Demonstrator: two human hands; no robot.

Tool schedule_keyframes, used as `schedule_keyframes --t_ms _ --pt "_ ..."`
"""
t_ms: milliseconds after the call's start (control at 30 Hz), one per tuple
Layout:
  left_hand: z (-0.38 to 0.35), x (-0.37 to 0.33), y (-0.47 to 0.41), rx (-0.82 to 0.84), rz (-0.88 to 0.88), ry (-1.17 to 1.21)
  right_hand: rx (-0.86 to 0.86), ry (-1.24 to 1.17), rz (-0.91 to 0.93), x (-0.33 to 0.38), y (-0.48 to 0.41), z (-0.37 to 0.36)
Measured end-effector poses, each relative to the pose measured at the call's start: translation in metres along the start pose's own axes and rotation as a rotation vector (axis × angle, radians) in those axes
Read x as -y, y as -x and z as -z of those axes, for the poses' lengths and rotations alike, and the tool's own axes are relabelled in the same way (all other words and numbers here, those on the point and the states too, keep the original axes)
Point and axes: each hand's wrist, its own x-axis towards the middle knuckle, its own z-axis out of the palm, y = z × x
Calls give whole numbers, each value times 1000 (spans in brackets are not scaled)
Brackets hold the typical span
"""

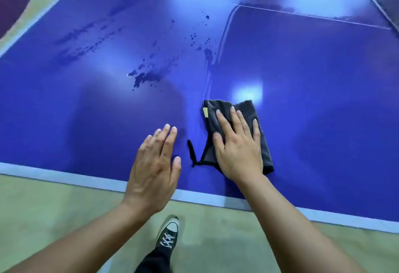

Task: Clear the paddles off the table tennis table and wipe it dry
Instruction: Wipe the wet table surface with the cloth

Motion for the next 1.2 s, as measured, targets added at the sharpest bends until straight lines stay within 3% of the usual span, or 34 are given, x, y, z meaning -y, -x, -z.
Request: schedule_keyframes --t_ms 200,433,567,833,1200 --pt "7 -1 79 108 18 -46 -33 3 -40 22 86 -11" --pt "13 -8 77 134 56 -86 -61 12 -68 32 95 -11" --pt "25 2 68 55 12 -51 -36 29 -12 39 87 -12" --pt "26 24 11 -26 -33 23 -25 -4 11 48 12 -15" --pt "29 66 -186 -46 -90 12 -46 -26 -101 43 -176 -11"
